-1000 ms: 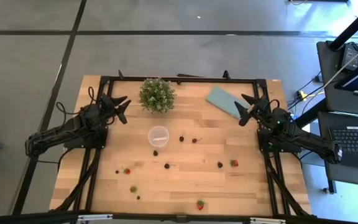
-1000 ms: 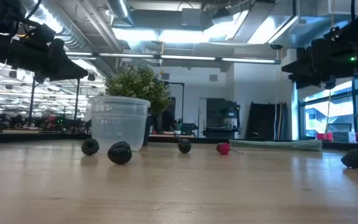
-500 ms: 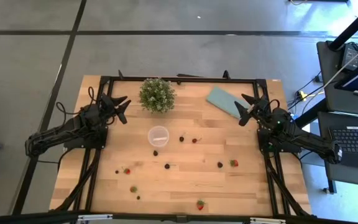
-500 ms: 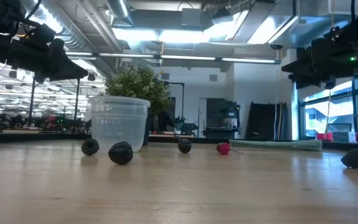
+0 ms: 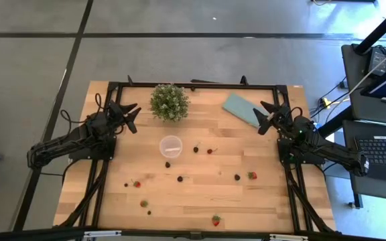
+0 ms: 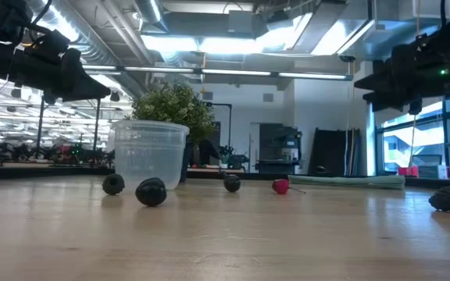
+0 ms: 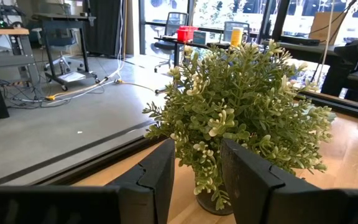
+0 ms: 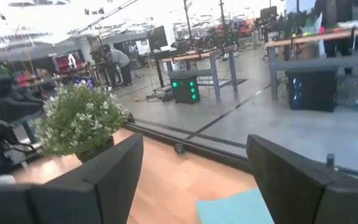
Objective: Pick and placing Produce into tupperware
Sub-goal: Put the red strawberry into the transparent container
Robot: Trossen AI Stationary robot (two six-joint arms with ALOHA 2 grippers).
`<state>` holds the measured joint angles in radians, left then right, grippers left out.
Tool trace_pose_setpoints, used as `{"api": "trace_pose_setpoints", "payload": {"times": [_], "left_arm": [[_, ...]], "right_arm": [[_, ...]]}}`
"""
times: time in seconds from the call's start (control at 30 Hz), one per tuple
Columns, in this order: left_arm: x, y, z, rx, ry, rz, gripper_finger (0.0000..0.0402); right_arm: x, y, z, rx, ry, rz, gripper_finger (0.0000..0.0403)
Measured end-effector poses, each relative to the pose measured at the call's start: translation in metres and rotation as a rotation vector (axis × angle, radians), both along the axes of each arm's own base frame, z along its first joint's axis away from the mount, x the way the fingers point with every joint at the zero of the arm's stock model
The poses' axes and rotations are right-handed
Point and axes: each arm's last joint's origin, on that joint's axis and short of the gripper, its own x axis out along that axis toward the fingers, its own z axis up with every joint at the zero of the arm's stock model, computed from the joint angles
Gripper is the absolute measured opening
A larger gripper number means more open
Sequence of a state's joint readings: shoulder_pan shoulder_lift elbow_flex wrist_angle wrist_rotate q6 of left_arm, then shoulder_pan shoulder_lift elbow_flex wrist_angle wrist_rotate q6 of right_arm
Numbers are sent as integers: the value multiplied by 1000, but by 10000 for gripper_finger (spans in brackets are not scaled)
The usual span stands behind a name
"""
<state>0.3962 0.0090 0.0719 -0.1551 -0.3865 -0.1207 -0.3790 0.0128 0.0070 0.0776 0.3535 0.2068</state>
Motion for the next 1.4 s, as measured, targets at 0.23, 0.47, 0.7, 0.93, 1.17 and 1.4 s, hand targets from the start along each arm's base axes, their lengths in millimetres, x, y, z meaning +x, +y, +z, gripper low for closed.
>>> {"api": "trace_pose_setpoints", "payload": {"times": [0.23,0.47,0.7,0.93,1.17,1.4], "left_arm": [[2,-2,3,37,17,-106,124],[-10,-13,61,157,-158,-284,124],[-24,-22,99,219,-257,-392,124],[-14,-20,136,178,-63,-478,124],[6,-13,173,-84,296,-518,124],[24,-21,211,-257,479,-706,110]], "right_arm": [[0,0,0,18,-16,1,288],[0,0,0,17,-15,1,288],[0,0,0,-9,8,-2,288],[0,0,0,-21,19,-3,288],[0,0,0,-20,18,-3,288],[0,0,0,-21,20,-3,288]]}}
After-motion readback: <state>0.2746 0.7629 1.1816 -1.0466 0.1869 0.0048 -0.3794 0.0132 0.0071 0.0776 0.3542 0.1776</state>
